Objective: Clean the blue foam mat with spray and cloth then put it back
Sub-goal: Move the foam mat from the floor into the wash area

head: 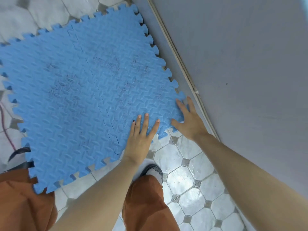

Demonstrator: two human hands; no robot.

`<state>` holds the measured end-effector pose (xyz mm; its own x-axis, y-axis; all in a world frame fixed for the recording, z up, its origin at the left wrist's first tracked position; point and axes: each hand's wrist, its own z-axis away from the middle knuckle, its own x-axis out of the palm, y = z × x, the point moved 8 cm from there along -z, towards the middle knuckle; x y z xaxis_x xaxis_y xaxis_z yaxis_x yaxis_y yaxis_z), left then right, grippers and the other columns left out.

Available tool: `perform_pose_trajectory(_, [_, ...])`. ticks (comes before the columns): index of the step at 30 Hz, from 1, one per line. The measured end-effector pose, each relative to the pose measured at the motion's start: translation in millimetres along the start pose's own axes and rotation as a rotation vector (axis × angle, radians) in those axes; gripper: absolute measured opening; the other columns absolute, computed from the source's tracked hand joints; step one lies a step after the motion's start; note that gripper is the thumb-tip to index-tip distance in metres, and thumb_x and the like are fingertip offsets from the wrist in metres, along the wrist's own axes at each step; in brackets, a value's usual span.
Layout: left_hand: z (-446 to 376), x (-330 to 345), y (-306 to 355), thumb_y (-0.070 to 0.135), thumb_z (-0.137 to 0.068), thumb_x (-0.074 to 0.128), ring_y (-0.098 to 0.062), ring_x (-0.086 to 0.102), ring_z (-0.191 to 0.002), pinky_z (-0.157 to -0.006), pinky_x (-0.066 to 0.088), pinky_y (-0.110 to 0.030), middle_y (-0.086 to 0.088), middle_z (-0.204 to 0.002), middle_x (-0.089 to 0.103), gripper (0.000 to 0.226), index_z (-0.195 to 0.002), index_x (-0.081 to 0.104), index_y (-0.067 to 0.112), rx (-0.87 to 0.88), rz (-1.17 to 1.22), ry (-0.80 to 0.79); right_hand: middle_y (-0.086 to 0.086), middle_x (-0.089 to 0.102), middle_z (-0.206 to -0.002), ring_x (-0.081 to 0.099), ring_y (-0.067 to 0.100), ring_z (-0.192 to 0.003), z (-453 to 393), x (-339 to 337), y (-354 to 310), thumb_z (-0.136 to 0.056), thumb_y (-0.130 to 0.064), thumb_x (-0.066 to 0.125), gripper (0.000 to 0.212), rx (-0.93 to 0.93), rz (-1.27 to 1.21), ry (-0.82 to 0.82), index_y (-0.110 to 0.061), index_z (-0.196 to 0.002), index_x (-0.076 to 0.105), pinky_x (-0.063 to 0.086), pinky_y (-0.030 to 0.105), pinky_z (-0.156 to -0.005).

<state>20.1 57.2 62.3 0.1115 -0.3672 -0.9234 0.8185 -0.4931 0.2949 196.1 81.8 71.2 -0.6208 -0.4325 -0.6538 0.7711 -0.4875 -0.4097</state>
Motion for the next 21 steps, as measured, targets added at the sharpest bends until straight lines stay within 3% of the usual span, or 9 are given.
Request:
perform_pose_trajectory(3, [6, -34, 0, -0.003, -0.071, 0.04, -0.047, 0.032, -0.136, -0.108, 0.032, -0.055, -0.023, -0.151, 0.032, 0.082, -0.148, 0.023, 0.019, 0.032, 0.016, -0.017, -0.016, -0.02, -0.16, 0.023, 0.03, -0.142, 24, -8, -23, -0.089, -0.033, 0.058, 0.081, -0.074, 0.17, -0.129, -0.04, -0.154, 0.008, 0.031, 0.04, -0.113])
perform_pose_trajectory(6, [13, -71, -6, -0.01, -0.069, 0.049, -0.045, 0.033, -0.137, -0.109, 0.032, -0.052, -0.022, -0.151, 0.032, 0.089, -0.148, 0.02, 0.019, 0.042, 0.027, -0.033, -0.009, -0.024, -0.16, 0.026, 0.031, -0.138, 46, -25, -48, -0.08, -0.024, 0.06, 0.098, -0.12, 0.407, -0.18, -0.04, -0.153, -0.004, 0.036, 0.044, -0.102])
perform_pose_trajectory(8, [16, -99, -7, -0.013, -0.065, 0.06, -0.044, 0.034, -0.136, -0.107, 0.034, -0.051, -0.021, -0.151, 0.034, 0.096, -0.149, 0.024, 0.017, 0.07, 0.041, -0.056, 0.001, -0.011, -0.163, 0.033, 0.031, -0.133, 60, -39, -67, -0.081, -0.034, 0.062, 0.098, -0.118, 0.728, -0.089, -0.036, -0.153, -0.004, 0.038, 0.047, -0.091])
perform_pose_trajectory(10, [17, -126, -8, -0.016, -0.06, 0.063, -0.043, 0.041, -0.132, -0.104, 0.038, -0.051, -0.021, -0.148, 0.039, 0.095, -0.146, 0.035, 0.013, 0.107, 0.047, -0.075, 0.008, 0.022, -0.159, 0.038, 0.031, -0.13, 72, -54, -96, -0.083, -0.045, 0.064, 0.086, -0.095, 0.887, 0.014, -0.028, -0.152, 0.017, 0.036, 0.051, -0.093])
perform_pose_trajectory(12, [17, -155, -15, -0.019, -0.06, 0.063, -0.041, 0.04, -0.134, -0.105, 0.037, -0.049, -0.021, -0.149, 0.037, 0.096, -0.146, 0.037, 0.012, 0.128, 0.057, -0.115, 0.011, 0.031, -0.154, 0.027, 0.031, -0.141, 79, -64, -125, -0.089, -0.041, 0.06, 0.075, -0.158, 0.902, 0.065, -0.019, -0.151, 0.025, 0.027, 0.055, -0.108])
perform_pose_trajectory(15, [17, -189, -29, -0.015, -0.079, 0.054, -0.03, 0.009, -0.148, -0.12, 0.014, -0.04, -0.012, -0.161, 0.005, 0.096, -0.153, 0.005, 0.021, 0.152, 0.09, -0.239, 0.018, 0.01, -0.161, 0.004, 0.031, -0.15, 82, -71, -153, -0.1, -0.018, 0.043, 0.067, -0.268, 0.763, -0.027, -0.013, -0.155, 0.006, 0.005, 0.044, -0.12])
perform_pose_trajectory(17, [17, -209, -40, -0.012, -0.081, 0.054, -0.027, 0.004, -0.148, -0.121, 0.013, -0.038, -0.008, -0.161, 0.0, 0.097, -0.153, -0.001, 0.024, 0.134, 0.104, -0.28, 0.019, 0.012, -0.161, 0.01, 0.034, -0.149, 86, -82, -172, -0.099, -0.012, 0.043, 0.065, -0.303, 0.733, 0.016, -0.011, -0.155, 0.009, 0.006, 0.042, -0.121])
perform_pose_trajectory(21, [31, -236, -62, -0.008, -0.074, 0.059, -0.033, 0.01, -0.147, -0.118, 0.02, -0.045, -0.01, -0.16, 0.009, 0.1, -0.153, 0.005, 0.024, 0.093, 0.139, -0.278, 0.02, 0.032, -0.154, 0.029, 0.036, -0.143, 102, -98, -210, -0.092, -0.013, 0.057, 0.065, -0.313, 0.73, 0.076, -0.009, -0.151, 0.029, 0.02, 0.044, -0.118])
